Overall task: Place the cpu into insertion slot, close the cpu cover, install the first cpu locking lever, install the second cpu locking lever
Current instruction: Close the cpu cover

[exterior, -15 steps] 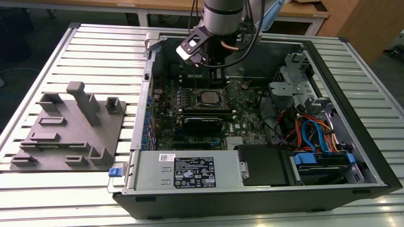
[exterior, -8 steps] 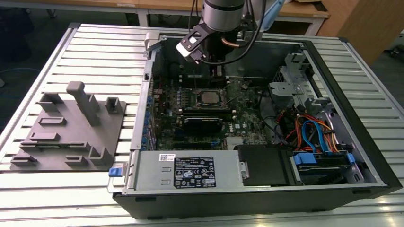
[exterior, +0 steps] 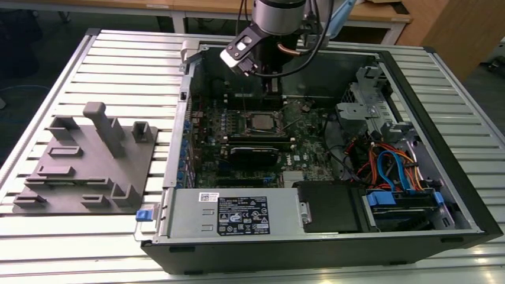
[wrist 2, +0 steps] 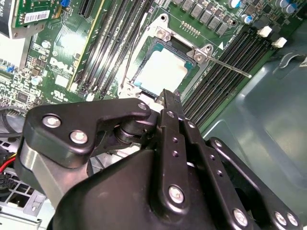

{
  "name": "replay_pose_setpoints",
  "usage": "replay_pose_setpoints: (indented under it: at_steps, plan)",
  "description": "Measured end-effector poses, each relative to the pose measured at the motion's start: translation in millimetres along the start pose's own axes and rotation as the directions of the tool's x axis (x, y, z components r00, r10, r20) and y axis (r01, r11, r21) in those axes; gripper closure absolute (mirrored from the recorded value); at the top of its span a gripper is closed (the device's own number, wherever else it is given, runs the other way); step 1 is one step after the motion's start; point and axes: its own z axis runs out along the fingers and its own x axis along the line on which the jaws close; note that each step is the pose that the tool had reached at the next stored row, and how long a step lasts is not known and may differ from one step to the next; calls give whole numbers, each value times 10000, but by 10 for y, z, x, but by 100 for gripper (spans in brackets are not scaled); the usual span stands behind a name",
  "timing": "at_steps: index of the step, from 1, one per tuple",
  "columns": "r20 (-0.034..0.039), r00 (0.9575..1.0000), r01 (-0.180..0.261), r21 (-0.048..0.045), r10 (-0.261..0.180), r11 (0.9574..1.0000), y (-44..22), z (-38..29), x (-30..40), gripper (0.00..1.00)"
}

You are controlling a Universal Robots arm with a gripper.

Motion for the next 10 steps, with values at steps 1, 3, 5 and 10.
replay_pose_setpoints:
  at_steps: [1, 3, 5, 10]
  plan:
    - [0, 10000, 0, 0, 0, 10000, 0, -6, 0, 90]
    - [-3, 10000, 0, -2, 0, 10000, 0, -8, 0, 90]
    - [-1, 10000, -1, -1, 1, 10000, 0, -9, 0, 90]
    - [1, 10000, 1, 1, -1, 10000, 12, -11, 0, 90]
